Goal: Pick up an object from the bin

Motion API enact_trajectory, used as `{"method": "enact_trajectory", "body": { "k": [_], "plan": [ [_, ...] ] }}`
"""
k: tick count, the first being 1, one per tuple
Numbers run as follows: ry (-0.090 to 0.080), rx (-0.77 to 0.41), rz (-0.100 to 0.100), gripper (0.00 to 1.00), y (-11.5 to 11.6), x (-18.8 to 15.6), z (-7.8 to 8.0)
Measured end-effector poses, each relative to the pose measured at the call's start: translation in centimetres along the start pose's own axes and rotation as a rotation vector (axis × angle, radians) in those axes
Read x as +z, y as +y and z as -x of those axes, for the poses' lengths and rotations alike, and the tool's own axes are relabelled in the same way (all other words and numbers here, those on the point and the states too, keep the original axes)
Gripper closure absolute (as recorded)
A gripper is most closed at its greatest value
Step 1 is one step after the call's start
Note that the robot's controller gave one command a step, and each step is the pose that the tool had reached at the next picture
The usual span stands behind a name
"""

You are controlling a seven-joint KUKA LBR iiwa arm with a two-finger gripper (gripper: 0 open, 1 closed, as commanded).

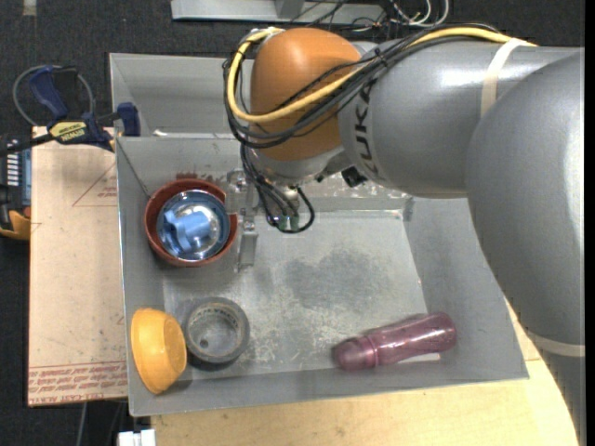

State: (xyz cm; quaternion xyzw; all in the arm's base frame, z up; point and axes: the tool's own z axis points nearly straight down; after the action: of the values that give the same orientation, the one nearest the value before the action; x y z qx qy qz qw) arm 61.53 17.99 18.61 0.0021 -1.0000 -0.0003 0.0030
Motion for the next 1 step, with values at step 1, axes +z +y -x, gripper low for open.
{"method": "enact_trajectory", "body": {
  "k": [1],
  "plan": [
    [-0.008, 0.005, 0.001, 0.0, -0.1, -0.45, 0.21]
  ]
}}
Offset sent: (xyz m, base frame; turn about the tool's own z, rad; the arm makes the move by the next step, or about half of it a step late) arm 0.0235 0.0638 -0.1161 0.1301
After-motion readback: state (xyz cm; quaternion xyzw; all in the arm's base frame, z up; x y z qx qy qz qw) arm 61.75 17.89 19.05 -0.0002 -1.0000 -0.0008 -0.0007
